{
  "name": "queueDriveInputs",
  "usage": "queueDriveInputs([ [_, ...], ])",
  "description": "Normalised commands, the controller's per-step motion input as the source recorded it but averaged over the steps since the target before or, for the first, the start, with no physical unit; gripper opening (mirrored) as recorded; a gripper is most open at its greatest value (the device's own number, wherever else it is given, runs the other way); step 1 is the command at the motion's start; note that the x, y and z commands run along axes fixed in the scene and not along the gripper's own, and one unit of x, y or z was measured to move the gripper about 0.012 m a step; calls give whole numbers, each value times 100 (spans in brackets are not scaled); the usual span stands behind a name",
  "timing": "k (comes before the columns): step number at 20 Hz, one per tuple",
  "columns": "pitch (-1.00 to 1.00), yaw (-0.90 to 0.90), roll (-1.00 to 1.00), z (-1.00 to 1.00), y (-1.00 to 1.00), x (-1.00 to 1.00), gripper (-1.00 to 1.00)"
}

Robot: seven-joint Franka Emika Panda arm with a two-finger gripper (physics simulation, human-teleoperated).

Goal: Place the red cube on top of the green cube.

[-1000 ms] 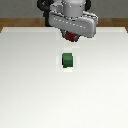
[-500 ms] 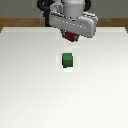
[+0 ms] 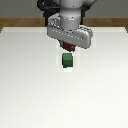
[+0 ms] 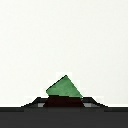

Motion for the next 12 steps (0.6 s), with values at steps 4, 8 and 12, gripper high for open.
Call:
queueDriveInputs([
  [4, 0, 0, 0, -75, 0, 0, -100],
  [8, 0, 0, 0, 0, 0, 0, 100],
  [12, 0, 0, 0, 0, 0, 0, 100],
])
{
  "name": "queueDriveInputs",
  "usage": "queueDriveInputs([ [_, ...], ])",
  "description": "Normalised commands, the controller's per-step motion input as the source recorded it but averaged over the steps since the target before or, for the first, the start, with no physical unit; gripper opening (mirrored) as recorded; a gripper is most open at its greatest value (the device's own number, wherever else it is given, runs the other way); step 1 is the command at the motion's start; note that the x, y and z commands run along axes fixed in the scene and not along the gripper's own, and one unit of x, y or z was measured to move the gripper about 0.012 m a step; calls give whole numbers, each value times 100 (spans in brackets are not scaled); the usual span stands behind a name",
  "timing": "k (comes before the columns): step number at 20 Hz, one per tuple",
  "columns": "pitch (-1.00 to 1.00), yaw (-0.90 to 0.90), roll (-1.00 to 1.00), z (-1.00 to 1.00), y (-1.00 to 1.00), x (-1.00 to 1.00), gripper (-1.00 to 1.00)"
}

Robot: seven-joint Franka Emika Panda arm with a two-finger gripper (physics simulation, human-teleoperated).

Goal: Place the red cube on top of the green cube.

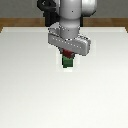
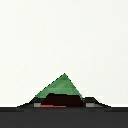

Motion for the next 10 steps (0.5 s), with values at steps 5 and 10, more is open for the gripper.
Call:
queueDriveInputs([
  [5, 0, 0, 0, 0, 0, 0, 100],
  [10, 0, 0, 0, 0, 0, 0, 100],
])
